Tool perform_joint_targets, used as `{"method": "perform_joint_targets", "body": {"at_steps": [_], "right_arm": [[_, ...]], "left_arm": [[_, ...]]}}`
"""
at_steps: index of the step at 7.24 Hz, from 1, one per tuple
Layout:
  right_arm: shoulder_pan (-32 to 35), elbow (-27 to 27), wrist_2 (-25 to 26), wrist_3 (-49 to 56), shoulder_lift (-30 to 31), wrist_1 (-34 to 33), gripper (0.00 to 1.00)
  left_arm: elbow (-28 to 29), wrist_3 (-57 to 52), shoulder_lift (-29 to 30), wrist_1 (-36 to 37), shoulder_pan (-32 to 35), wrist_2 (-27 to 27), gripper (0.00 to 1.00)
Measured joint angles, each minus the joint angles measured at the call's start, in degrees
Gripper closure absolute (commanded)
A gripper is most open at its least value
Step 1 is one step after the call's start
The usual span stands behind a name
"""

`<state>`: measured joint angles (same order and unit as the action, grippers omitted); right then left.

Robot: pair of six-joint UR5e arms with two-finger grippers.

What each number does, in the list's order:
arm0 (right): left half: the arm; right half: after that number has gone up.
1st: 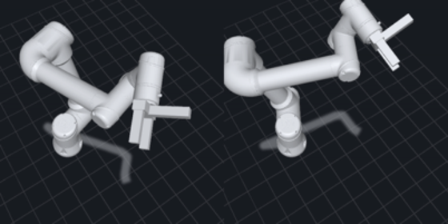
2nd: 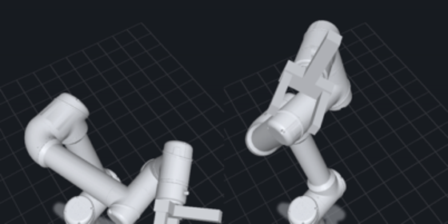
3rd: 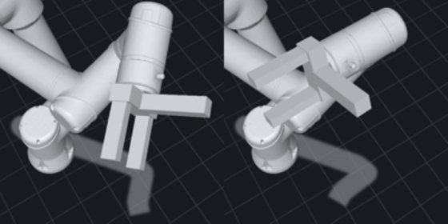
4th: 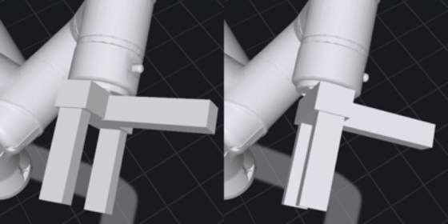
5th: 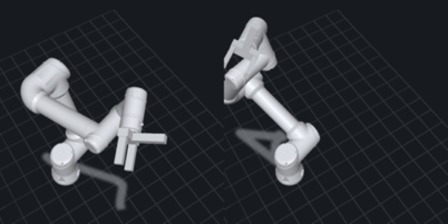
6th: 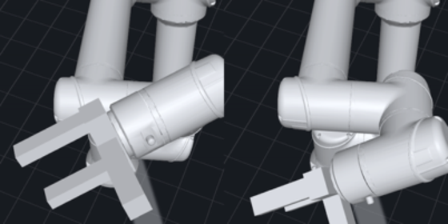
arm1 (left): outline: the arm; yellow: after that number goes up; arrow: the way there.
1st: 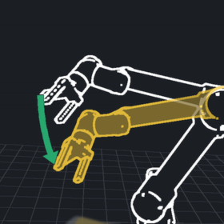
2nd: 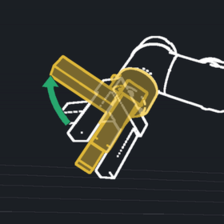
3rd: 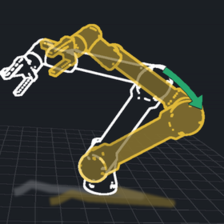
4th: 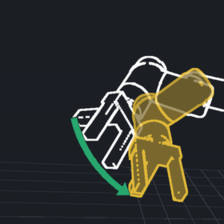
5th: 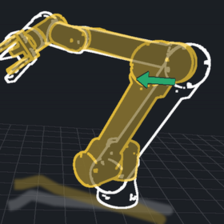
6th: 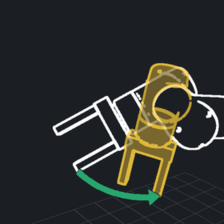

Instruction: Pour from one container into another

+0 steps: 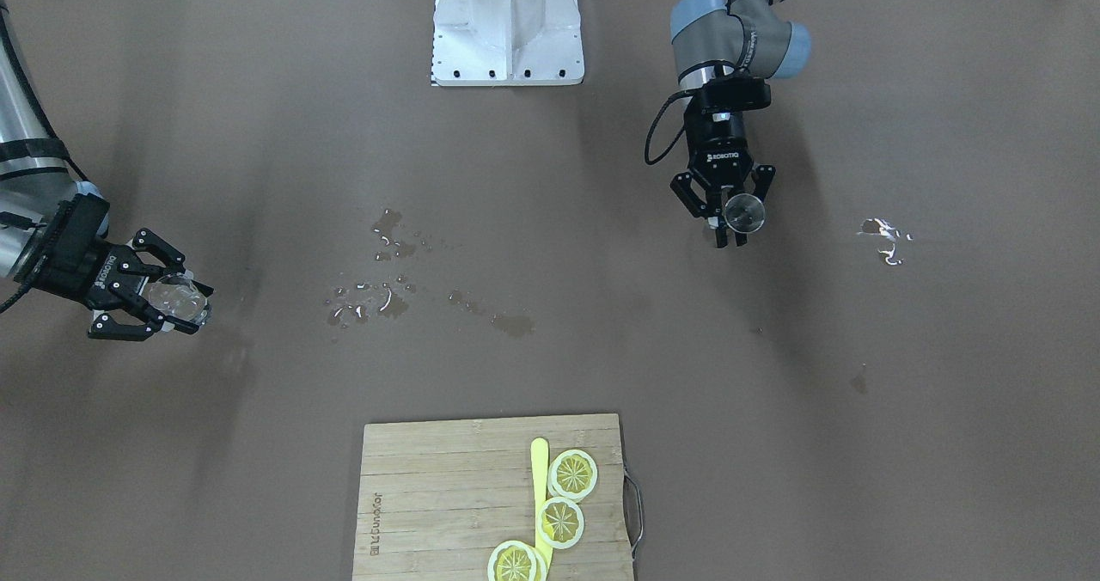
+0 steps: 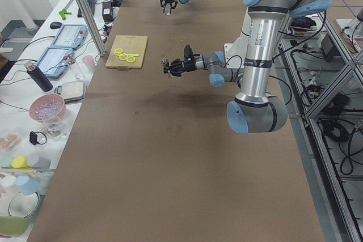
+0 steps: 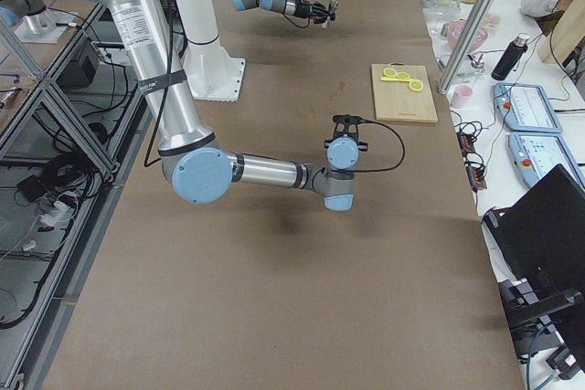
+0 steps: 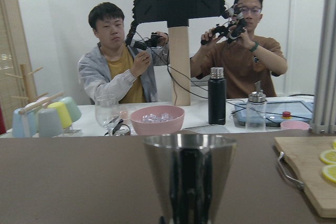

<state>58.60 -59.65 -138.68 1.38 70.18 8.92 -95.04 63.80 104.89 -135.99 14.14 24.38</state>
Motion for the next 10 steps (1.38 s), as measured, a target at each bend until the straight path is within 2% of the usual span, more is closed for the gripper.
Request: {"method": "perform_joint_targets", "body": {"at_steps": [1, 3, 7, 10], "right_arm": [[0.5, 0.0, -0.1, -0.1, -0.5, -0.1, 1.00], [1.1, -0.1, 0.1, -0.7, -1.2, -0.5, 1.00], [3.9, -2.4, 1.5, -4.0, -1.9, -4.1, 1.00], [5.0, -3.6, 1.6, -3.6, -1.8, -5.6, 1.00]], "left_arm": [[4.3, -7.8, 2.7, -8.9, -0.7, 0.7, 1.00], [6.8, -15.2, 5.2, -17.8, -1.4, 6.2, 1.00], [4.1, -30.1, 7.5, -23.8, 1.1, 17.5, 1.00], [4.1, -32.5, 8.1, -27.3, 5.3, 31.7, 1.00]]}}
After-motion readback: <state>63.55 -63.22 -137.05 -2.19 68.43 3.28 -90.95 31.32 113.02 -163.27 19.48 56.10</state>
